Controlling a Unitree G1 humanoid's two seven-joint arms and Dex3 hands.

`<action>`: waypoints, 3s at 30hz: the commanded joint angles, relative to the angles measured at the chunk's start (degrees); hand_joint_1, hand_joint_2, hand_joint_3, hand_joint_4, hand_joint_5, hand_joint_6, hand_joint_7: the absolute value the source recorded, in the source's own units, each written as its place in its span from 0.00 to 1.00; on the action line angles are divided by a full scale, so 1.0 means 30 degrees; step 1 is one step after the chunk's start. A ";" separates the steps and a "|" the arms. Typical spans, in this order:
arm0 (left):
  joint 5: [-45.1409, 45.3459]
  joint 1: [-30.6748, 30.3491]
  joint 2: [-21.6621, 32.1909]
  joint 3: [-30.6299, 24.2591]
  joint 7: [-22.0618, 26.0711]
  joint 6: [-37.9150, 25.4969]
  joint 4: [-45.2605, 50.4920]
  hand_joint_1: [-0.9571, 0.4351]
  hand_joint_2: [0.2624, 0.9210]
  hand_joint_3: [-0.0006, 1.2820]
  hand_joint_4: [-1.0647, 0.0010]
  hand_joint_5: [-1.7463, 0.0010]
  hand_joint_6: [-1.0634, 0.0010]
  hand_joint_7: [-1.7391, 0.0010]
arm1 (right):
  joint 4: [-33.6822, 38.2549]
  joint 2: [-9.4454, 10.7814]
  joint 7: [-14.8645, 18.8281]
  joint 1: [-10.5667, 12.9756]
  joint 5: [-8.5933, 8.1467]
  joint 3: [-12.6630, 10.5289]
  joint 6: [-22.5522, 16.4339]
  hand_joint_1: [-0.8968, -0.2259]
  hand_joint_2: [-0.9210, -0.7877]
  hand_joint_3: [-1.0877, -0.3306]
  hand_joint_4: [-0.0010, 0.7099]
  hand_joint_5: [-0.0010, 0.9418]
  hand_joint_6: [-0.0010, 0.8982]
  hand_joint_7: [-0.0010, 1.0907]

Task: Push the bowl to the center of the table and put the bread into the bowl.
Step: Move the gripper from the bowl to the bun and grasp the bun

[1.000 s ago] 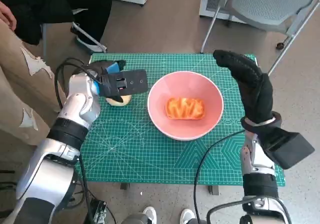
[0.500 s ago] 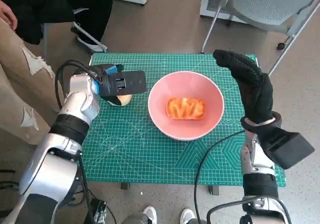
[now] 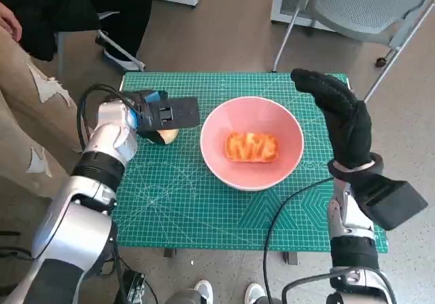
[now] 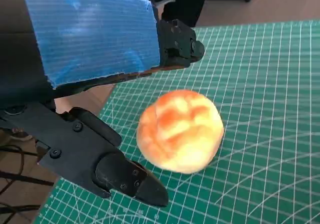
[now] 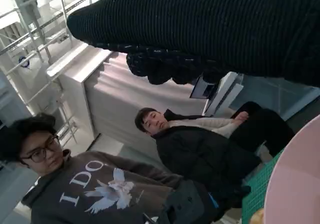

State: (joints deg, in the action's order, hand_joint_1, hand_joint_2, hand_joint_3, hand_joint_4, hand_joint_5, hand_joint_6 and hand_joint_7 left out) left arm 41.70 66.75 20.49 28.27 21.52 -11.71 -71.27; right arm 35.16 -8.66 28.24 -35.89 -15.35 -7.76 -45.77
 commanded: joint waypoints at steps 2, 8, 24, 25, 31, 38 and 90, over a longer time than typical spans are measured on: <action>-0.0105 0.0727 -0.0280 0.0197 -0.0296 0.0110 -0.0630 0.25 0.65 0.00 1.00 1.00 0.86 1.00 | 0.0103 -0.0042 -0.0224 0.0533 0.0375 0.0036 0.0008 0.34 0.00 0.40 0.26 0.00 0.00 0.47; -0.0098 0.0749 -0.0563 0.0274 -0.0442 0.0090 -0.0991 0.24 0.65 0.00 1.00 1.00 0.86 1.00 | 0.0118 -0.0109 -0.0255 0.0594 0.0370 0.0037 -0.0062 0.34 0.00 0.40 0.26 0.00 0.00 0.47; -0.0025 0.0534 -0.0902 0.0587 -0.0750 0.0576 -0.1600 0.26 0.66 0.00 1.00 1.00 0.86 1.00 | -0.0208 -0.0299 -0.0301 0.0826 0.0239 -0.0071 0.0067 0.34 0.00 0.40 0.26 0.00 0.00 0.47; -0.0025 0.0519 -0.0894 0.0602 -0.0763 0.0646 -0.1633 0.27 0.66 0.00 1.00 1.00 0.85 1.00 | -0.0237 -0.0294 -0.0322 0.0837 0.0253 -0.0068 0.0077 0.34 0.00 0.40 0.26 0.00 0.00 0.47; 0.0057 0.0489 -0.0860 0.0813 -0.0783 0.1125 -0.1806 0.31 0.65 0.00 0.97 0.99 0.83 0.99 | -0.0431 -0.0246 -0.0495 0.0907 0.0368 -0.0020 0.0147 0.34 0.00 0.40 0.26 0.00 0.00 0.47; -0.0222 0.0408 -0.0799 0.0571 -0.1539 0.1143 -0.1932 0.50 0.67 0.01 0.79 0.97 0.74 0.98 | -0.0468 -0.0225 -0.0654 0.0949 0.0460 0.0034 0.0110 0.34 0.00 0.40 0.27 0.00 0.00 0.47; -0.1082 -0.1002 -0.1161 0.0065 -0.5948 0.0731 -0.2101 0.98 0.47 0.61 0.43 0.16 0.85 0.98 | -0.1102 -0.0402 -0.0503 0.1054 0.0199 0.0021 0.0603 0.33 0.00 0.40 0.28 0.01 0.00 0.46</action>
State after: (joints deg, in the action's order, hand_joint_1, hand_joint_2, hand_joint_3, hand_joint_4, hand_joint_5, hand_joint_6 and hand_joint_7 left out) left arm 39.32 65.24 17.28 29.12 3.50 -9.46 -77.05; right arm 31.71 -9.21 26.46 -34.24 -15.34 -7.77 -44.81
